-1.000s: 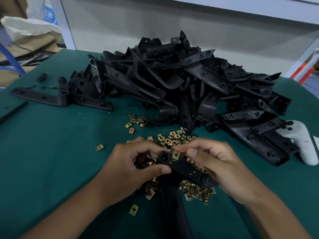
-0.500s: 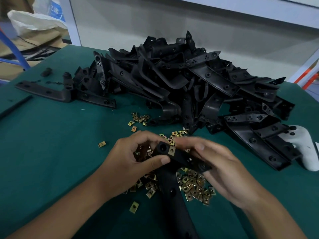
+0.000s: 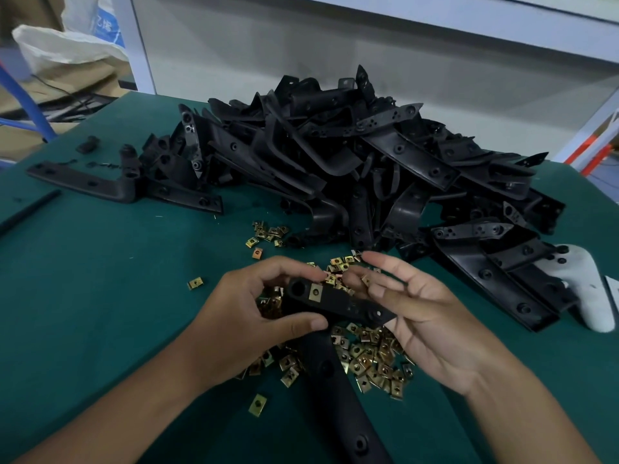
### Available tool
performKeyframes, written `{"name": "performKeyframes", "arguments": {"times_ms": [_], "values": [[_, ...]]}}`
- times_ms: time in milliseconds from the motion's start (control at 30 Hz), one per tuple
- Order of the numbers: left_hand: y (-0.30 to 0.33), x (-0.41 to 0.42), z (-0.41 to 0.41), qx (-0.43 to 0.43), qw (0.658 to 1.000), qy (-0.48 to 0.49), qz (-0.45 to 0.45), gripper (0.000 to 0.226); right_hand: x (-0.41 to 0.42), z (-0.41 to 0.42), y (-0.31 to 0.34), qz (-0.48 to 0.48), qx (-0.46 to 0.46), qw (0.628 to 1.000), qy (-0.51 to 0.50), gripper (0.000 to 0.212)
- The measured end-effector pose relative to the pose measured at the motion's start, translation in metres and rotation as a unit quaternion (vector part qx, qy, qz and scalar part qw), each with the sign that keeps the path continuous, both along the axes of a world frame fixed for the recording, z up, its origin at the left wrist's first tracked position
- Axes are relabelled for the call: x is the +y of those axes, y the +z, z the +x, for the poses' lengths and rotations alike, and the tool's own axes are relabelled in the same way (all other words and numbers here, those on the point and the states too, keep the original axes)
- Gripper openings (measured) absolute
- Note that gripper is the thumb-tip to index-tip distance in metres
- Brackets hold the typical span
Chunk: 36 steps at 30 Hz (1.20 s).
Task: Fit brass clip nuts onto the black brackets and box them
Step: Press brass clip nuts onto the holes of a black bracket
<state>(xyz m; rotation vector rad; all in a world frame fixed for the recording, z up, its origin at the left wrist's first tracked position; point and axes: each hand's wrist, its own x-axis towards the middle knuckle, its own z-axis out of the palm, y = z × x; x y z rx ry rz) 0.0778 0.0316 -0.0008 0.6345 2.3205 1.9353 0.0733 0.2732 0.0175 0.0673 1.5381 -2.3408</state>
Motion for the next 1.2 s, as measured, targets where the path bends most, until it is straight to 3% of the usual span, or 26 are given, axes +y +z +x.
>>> {"name": "performKeyframes", "arguments": {"times_ms": [500, 700, 867, 1200], "values": [[-0.003, 0.003, 0.002, -0.008, 1.000, -0.005, 0.007, 0.027, -0.010, 0.007, 0.004, 0.094, 0.062, 0.994, 0.010, 0.021], [-0.003, 0.004, 0.005, -0.025, 0.999, -0.029, 0.013, 0.031, -0.009, 0.009, -0.001, 0.212, 0.102, 0.972, -0.010, 0.020], [-0.001, 0.007, 0.006, 0.000, 1.000, -0.010, -0.008, 0.031, -0.012, 0.010, 0.000, 0.199, 0.141, 0.970, 0.000, 0.009], [-0.003, 0.008, 0.006, 0.020, 1.000, -0.005, -0.019, 0.029, -0.013, 0.013, 0.004, 0.225, 0.131, 0.965, 0.016, 0.020]]}}
